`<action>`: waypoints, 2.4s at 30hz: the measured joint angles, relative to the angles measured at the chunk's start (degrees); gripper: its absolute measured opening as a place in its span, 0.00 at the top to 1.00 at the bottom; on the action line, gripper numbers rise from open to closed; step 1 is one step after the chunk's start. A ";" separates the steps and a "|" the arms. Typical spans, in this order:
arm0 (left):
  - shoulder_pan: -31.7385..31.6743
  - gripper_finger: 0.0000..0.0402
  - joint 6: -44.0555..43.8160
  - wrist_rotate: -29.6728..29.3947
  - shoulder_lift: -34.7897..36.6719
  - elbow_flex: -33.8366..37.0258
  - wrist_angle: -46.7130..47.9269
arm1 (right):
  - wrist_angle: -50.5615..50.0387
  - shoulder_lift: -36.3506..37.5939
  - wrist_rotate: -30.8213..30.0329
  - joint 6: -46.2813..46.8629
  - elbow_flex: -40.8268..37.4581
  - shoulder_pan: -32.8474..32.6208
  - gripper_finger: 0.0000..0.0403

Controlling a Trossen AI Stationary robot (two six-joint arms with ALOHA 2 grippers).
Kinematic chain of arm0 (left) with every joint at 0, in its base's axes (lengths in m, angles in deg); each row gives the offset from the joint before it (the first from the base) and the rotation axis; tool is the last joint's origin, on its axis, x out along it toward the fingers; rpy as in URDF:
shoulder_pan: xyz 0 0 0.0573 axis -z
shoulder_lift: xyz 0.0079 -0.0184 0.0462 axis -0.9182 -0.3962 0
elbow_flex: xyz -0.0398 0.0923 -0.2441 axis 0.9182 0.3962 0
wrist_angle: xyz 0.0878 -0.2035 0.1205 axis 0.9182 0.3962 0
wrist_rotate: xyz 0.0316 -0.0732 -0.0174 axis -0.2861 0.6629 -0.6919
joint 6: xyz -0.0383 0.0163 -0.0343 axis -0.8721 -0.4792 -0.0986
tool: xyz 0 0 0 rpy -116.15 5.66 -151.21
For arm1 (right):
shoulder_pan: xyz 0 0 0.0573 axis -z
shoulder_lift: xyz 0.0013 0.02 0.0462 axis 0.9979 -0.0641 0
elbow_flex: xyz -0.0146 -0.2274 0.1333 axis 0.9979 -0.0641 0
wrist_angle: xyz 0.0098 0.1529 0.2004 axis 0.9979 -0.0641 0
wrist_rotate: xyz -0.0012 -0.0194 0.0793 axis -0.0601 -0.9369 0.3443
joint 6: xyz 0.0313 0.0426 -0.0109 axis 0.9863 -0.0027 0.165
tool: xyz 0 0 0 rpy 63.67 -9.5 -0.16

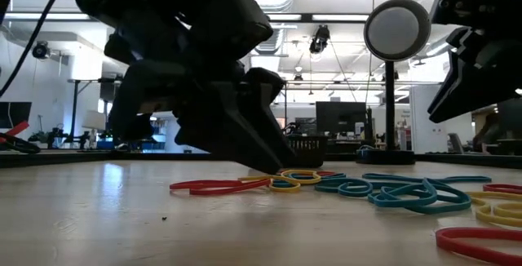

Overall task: Pick and place rubber bands into bin
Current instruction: Put the yellow rubber band into the basket

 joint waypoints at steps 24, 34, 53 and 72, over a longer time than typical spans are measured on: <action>-2.76 0.68 -6.28 4.03 -3.36 -0.07 -1.48 | 0.58 -0.02 -0.01 0.01 -0.02 0.04 0.81; -3.55 0.86 -6.56 6.14 -3.91 -0.74 -0.97 | 0.78 -0.07 0.04 -0.23 -0.09 0.04 0.82; -3.03 1.00 -5.51 -2.74 -1.16 -0.04 0.89 | 0.82 -0.07 0.15 -0.20 -0.09 0.04 0.83; 3.91 1.00 4.28 -40.47 5.25 -0.04 2.39 | 0.60 -0.04 0.13 -0.21 -0.39 0.04 0.83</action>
